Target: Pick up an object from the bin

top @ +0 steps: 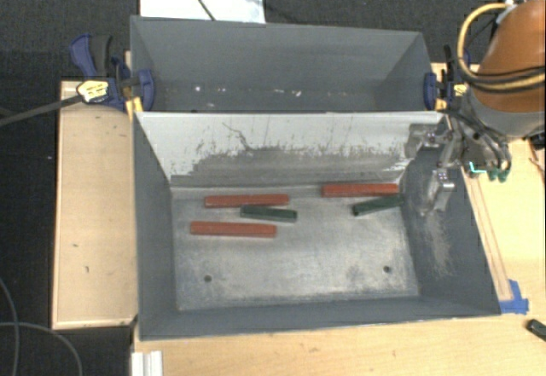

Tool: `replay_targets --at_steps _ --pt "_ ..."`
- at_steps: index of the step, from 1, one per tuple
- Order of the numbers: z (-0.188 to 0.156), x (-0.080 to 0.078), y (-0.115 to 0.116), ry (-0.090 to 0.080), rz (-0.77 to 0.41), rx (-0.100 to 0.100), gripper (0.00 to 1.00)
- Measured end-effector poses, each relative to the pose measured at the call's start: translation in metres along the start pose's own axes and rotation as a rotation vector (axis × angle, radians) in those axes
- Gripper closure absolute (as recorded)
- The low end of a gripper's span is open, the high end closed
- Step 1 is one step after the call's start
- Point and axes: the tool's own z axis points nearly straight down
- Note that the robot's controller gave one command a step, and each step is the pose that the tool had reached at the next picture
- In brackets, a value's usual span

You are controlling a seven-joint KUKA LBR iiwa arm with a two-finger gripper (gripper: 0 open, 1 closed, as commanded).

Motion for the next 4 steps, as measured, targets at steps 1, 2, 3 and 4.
replay_targets --at_steps 1,2,3,4 --pt "0.115 -0.006 0.023 0.0 0.024 -0.002 0.0" --pt "0.171 -0.015 0.018 -0.004 -0.261 0.0 0.0" --pt "0.168 -0.017 0.018 -0.008 -0.263 0.001 1.0" --pt "0.169 -0.016 0.018 -0.006 -0.264 0.002 0.0"
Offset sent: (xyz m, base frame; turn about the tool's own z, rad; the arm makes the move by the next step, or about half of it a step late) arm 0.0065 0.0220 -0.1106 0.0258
